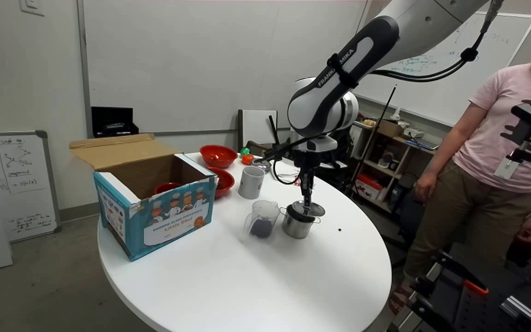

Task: Remove the lid from the pot and put some of the object from the measuring cup into the pot, and put the lid back on

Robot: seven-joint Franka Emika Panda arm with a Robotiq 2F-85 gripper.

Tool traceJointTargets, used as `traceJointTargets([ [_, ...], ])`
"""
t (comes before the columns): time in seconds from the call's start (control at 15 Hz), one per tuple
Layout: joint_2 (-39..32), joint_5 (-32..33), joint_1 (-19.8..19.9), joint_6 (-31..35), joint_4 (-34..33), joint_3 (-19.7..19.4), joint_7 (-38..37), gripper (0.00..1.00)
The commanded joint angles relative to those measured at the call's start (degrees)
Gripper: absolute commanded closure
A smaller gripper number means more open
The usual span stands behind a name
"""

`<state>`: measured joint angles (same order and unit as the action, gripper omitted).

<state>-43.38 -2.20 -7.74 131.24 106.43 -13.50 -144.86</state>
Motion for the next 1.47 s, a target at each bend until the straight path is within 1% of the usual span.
traceJointTargets([
  [0.0,-0.9,1.6,0.3,-0.4,-1.1,0.2,-1.5,0.99],
  [0.47,-3.0,0.9,1.3,0.9,-3.4,0.3,-1.7,0.99],
  [1.07,-8.7,0.6,2.5,0.3,-11.0,0.2,-3.9,0.99],
  [1.4,-10.2,0.4,2.7,-0.1,-12.9,0.3,-3.7,0.99],
])
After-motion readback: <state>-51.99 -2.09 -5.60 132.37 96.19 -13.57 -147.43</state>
